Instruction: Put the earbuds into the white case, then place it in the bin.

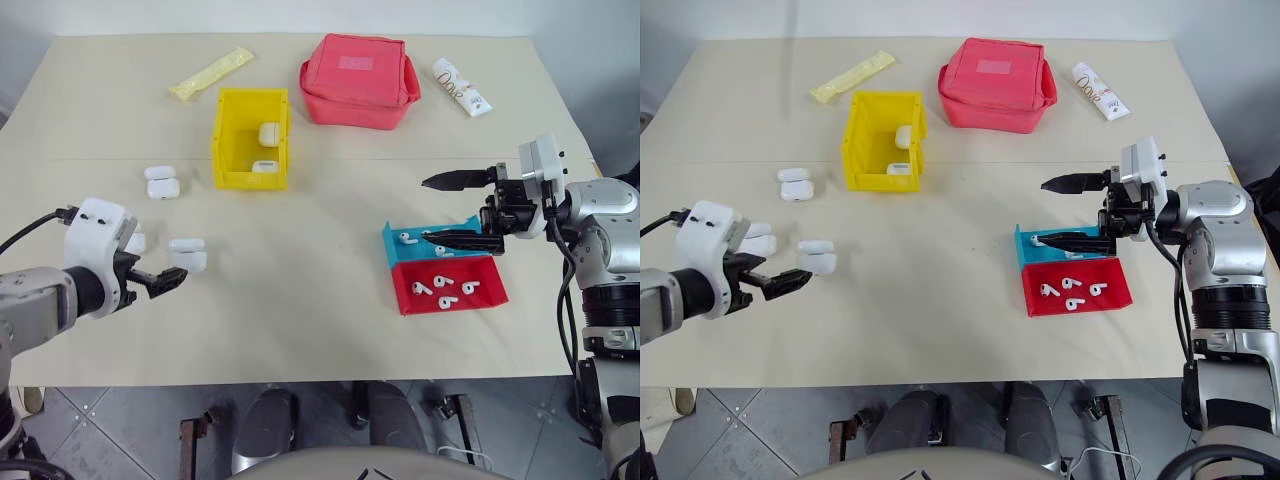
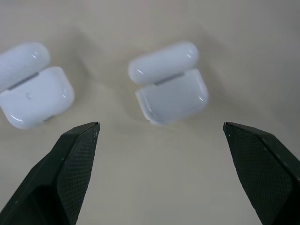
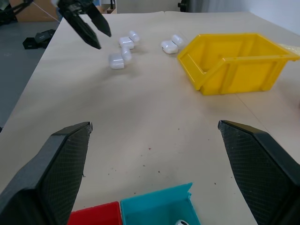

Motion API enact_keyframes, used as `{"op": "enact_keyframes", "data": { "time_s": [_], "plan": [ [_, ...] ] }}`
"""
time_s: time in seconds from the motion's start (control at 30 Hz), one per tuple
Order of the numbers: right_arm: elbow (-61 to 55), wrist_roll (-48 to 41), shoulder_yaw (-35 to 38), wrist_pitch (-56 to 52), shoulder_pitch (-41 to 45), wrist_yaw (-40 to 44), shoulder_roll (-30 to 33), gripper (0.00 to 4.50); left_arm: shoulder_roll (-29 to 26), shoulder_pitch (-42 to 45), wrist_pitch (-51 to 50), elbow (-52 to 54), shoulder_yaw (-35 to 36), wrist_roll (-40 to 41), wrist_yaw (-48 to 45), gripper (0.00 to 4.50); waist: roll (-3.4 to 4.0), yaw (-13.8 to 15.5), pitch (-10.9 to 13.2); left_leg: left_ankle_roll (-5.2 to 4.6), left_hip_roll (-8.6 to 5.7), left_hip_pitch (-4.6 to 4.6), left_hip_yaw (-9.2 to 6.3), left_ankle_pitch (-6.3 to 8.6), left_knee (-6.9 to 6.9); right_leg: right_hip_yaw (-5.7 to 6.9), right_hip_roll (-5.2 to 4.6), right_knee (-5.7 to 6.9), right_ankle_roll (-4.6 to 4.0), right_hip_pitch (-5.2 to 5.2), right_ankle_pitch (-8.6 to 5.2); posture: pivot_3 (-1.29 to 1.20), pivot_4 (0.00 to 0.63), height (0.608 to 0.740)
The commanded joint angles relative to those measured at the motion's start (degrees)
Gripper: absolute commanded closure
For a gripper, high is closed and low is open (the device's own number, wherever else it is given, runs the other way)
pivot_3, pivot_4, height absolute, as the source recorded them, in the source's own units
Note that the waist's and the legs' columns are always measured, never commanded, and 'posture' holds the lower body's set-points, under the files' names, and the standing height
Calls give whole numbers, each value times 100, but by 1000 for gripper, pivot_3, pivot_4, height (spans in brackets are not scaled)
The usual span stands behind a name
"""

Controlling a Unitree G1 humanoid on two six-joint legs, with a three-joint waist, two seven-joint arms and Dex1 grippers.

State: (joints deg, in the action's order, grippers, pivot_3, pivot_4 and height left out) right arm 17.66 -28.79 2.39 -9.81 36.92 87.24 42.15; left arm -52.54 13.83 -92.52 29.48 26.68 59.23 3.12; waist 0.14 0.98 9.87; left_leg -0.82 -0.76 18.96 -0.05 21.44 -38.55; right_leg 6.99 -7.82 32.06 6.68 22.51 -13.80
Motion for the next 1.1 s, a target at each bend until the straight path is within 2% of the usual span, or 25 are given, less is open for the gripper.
{"op": "enact_keyframes", "data": {
  "time_s": [0.03,0.1,0.13,0.2,0.27,0.37,0.53,0.7,0.93,1.1],
  "plan": [
    [-45,-115,89,129,68,390,44,0,-206,442,2,-730,-248,1371,1406,16,0,6,0,2,1,1,-2,1,-6,-2,1,1,0,0,0,0,150,740],
    [-11,-155,93,152,110,461,30,0,-297,679,2,-1113,-433,2184,2137,16,0,5,0,6,3,2,-6,3,-13,-4,3,2,0,0,0,0,150,740],
    [3,-175,89,151,137,481,20,0,-518,707,206,-1319,-658,2865,2637,16,0,6,0,7,3,3,-7,4,-16,-6,4,2,0,0,0,0,150,740],
    [12,-187,74,156,168,482,0,0,-1268,545,1170,-1524,-1322,4530,3784,16,-1,-14,1,17,7,4,-16,10,-25,-15,1,5,0,3,0,0,150,740],
    [37,-171,49,209,183,476,-34,0,-1638,538,1852,-1578,-1814,5299,4384,16,5,-31,3,30,7,2,-34,17,-31,-37,-14,4,-4,2,-2,0,150,740],
    [34,-175,41,232,164,460,-61,0,-1633,637,2321,-1482,-2217,5377,4680,16,29,-21,-2,50,-1,0,-37,28,-32,-48,-7,3,-6,-1,-3,0,150,740],
    [-71,-188,58,212,68,408,-74,0,-1582,694,2653,-1379,-2550,5377,4964,16,28,-26,-2,32,-4,1,-32,17,-34,-50,28,4,-6,1,-3,0,150,740],
    [-159,-198,81,187,-27,337,-67,0,-1269,937,2781,-1503,-2847,5377,5424,16,28,-2,-2,27,-5,1,-30,14,-36,-51,30,4,-6,0,-3,0,150,740],
    [-277,-216,117,131,-154,278,-35,0,-713,1158,2722,-1740,-2994,5377,5845,16,26,21,-3,25,-11,0,-30,13,-41,-58,32,6,-4,0,-2,0,150,740],
    [-374,-222,130,96,-233,226,-32,0,-661,1209,2544,-1931,-2956,5377,5897,16,25,23,-4,24,-20,-4,-31,12,-42,-63,38,7,-3,0,-2,0,150,740]
  ]
}}
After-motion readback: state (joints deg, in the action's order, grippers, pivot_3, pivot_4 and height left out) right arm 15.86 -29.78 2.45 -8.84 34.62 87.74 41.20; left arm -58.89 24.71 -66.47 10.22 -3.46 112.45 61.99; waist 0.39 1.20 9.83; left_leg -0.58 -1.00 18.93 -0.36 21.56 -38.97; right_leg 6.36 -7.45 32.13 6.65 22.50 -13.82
